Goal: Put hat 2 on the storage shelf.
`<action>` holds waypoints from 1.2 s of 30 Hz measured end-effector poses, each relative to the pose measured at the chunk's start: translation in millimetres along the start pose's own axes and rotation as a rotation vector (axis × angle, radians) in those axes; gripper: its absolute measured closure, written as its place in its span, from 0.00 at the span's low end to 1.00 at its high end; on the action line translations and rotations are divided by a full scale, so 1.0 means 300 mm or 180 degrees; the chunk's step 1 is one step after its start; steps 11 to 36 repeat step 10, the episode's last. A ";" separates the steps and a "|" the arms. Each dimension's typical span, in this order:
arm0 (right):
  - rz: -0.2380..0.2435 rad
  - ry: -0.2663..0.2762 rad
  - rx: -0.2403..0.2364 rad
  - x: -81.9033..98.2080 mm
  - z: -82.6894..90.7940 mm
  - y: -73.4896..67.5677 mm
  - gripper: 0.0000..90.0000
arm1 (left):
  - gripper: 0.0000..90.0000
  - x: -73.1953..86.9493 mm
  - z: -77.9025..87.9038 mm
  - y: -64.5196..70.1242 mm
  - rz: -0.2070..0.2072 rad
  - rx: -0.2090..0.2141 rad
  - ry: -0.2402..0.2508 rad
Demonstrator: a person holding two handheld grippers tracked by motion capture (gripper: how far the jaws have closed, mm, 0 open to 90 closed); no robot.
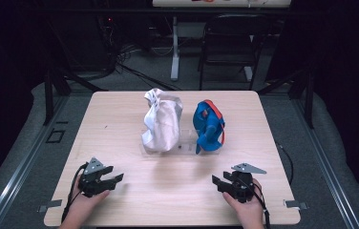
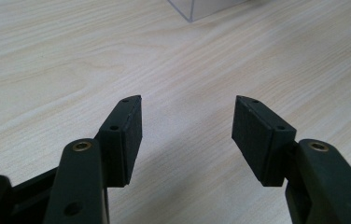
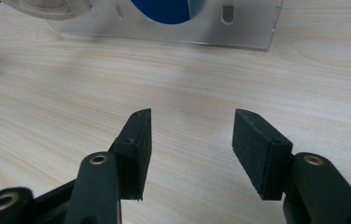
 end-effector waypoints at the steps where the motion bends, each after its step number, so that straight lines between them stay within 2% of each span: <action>1: -0.0022 -0.0018 -0.0015 0.003 -0.002 0.000 0.55 | 0.48 -0.001 -0.002 0.000 0.0018 -0.0010 0.0020; 3: -0.0014 -0.0077 -0.0008 0.011 -0.003 0.006 0.57 | 0.49 0.002 0.001 0.002 0.0043 0.0034 -0.0031; 7: -0.0059 -0.0037 -0.0044 0.008 -0.005 0.009 0.58 | 0.49 0.000 -0.004 0.006 0.0062 0.0043 -0.0005; 10: -0.0097 0.0006 -0.0098 -0.001 0.002 0.004 0.57 | 0.49 0.000 -0.003 0.009 0.0026 0.0040 -0.0024; 36: -0.0097 0.0006 -0.0098 -0.001 0.002 0.004 0.57 | 0.49 0.000 -0.003 0.009 0.0026 0.0040 -0.0024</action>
Point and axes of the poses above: each handheld gripper's, and its own axes: z roughly backward along the jaws, x roughly out of its underside, y roughly to its right, the point moved 10 cm from there along -z, roughly forward along the jaws, and after that the axes turned 8 degrees about z, right-handed, at the moved point
